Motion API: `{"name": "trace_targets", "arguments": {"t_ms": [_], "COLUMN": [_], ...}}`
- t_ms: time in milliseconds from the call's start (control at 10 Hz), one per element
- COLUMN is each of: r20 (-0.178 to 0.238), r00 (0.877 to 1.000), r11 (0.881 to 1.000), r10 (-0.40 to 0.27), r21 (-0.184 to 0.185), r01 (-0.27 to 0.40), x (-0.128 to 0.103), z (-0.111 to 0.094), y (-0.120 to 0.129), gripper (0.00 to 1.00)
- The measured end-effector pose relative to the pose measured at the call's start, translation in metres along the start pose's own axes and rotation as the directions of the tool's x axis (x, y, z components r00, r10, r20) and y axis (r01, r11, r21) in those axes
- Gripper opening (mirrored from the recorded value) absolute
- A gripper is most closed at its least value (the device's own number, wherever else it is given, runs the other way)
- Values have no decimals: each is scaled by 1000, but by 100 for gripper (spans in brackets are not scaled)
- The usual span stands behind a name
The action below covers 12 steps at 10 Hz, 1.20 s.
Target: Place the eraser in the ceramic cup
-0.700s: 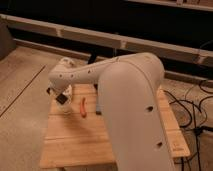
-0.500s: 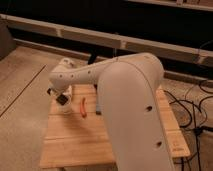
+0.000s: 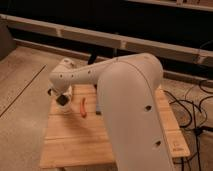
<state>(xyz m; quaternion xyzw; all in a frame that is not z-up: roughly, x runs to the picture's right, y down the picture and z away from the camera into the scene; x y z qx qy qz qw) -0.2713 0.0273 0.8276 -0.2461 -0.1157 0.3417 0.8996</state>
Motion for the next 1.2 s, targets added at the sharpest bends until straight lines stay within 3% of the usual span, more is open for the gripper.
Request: {"name": "trace_targets", "arguments": {"t_ms": [200,300,1200], "r20": [-1,-1,-5], "r00": [1000,1000,1000], "r11": [1000,1000,1000], "r10": [1,1,2], "r21": [0,0,3], "r01": [-1,-1,-2], "x": [0,1,2], "z": [0,0,0], "y": [0,0,-1], "gripper": [78,80,80]}}
